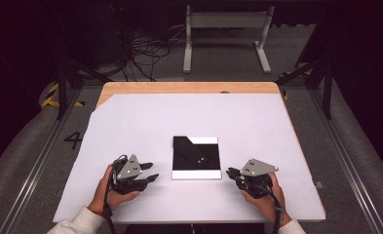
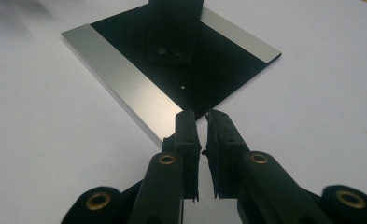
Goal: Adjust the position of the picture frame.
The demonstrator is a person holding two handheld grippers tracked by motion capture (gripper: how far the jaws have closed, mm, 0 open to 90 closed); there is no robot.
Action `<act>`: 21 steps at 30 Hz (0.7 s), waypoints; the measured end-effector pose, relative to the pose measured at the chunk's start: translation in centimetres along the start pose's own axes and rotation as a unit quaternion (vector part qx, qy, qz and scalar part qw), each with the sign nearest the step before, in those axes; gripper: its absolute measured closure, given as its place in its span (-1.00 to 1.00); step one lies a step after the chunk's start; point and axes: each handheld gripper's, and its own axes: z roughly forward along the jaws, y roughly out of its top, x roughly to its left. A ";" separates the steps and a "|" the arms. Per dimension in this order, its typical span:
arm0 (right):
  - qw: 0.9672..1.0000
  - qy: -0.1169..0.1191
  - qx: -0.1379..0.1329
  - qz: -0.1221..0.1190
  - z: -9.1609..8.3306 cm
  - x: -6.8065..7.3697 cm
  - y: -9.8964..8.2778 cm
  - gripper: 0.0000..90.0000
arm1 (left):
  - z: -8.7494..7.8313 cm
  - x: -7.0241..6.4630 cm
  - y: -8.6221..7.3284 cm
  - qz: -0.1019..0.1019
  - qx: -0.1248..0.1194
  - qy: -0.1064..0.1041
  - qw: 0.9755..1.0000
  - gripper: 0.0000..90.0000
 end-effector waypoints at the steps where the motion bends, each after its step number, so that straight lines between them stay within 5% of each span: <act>1: 1.000 0.000 0.000 -0.001 0.1 -0.1 0.0 0.84 | -0.1 0.1 -0.2 -0.001 0.001 0.003 1.000 0.14; 21: 1.000 0.008 -0.008 0.001 1.0 -0.3 1.8 0.23 | -1.7 0.0 -2.1 -0.047 0.002 0.033 0.998 -0.61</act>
